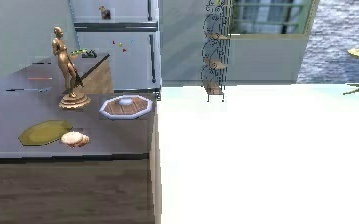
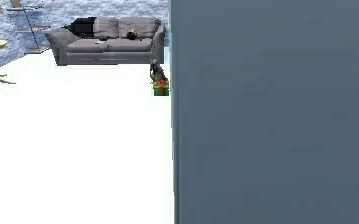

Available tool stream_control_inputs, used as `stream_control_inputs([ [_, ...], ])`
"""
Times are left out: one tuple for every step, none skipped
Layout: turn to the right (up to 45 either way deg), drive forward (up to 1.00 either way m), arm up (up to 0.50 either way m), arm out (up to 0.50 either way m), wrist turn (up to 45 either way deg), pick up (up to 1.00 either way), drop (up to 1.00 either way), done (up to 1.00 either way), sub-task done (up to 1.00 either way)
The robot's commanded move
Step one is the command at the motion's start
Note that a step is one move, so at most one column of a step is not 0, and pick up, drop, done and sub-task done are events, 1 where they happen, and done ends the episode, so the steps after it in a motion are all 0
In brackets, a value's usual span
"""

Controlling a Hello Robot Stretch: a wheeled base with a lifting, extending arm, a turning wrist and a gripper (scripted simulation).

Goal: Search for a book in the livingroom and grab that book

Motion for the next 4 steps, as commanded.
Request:
stream_control_inputs([
  [-3.0,0.00,0.00,0.00,0.0,0.00,0.00,0.00,0.00],
  [0.0,0.15,0.00,0.00,0.0,0.00,0.00,0.00,0.00],
  [45.0,0.00,0.00,0.00,0.0,0.00,0.00,0.00,0.00],
  [0.0,0.40,0.00,0.00,0.0,0.00,0.00,0.00,0.00],
])
